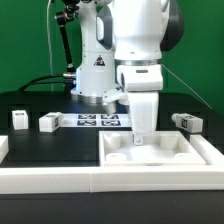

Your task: Assemble square table

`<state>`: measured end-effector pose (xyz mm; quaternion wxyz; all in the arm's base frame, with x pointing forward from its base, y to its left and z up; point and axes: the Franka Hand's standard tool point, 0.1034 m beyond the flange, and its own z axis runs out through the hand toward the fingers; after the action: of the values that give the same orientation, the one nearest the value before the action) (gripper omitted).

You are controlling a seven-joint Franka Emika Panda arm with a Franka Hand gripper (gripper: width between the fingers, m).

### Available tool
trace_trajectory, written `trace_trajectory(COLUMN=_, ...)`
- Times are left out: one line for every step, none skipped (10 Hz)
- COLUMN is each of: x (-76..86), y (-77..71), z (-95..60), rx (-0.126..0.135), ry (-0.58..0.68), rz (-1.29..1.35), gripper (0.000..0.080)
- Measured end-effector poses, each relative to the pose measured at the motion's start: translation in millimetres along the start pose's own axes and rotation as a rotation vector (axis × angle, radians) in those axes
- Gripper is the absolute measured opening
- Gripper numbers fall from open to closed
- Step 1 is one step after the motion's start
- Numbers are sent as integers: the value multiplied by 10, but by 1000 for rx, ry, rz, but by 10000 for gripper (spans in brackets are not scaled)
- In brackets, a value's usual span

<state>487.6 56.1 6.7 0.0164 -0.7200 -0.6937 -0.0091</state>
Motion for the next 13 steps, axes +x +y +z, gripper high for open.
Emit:
trace_trajectory(x=51, y=11, z=-1, rx=7, ry=-2, rz=5, gripper=50)
trace_trajectory(x=76, y=22, z=5, rx=18, ry=-7, rz=18, gripper=50)
trace_trajectory(x=74, y=24, z=5, rx=18, ry=-7, rz=32, gripper=50)
trace_trajectory(x=69, y=23, z=6, rx=19, ry=-7, rz=33, gripper=50)
trace_trajectory(x=67, y=23, z=7, rx=19, ry=-7, rz=33, gripper=51)
trace_trajectory(x=65, y=23, z=7, rx=19, ry=-7, rz=34, gripper=51)
trace_trajectory(x=63, y=24, z=7, rx=19, ry=-7, rz=34, gripper=239)
trace_trajectory(x=56, y=14, z=3, rx=20, ry=-8, rz=37, gripper=423)
trace_trajectory(x=48, y=-23, z=-21, rx=19, ry=-9, rz=54, gripper=423)
trace_trajectory(x=64, y=-85, z=-74, rx=7, ry=-7, rz=103, gripper=555)
trace_trajectory(x=88, y=-179, z=-171, rx=-12, ry=-5, rz=159, gripper=630)
trace_trajectory(x=134, y=-243, z=-257, rx=-21, ry=-7, rz=225, gripper=644)
trace_trajectory(x=216, y=-302, z=-368, rx=-34, ry=-8, rz=291, gripper=644)
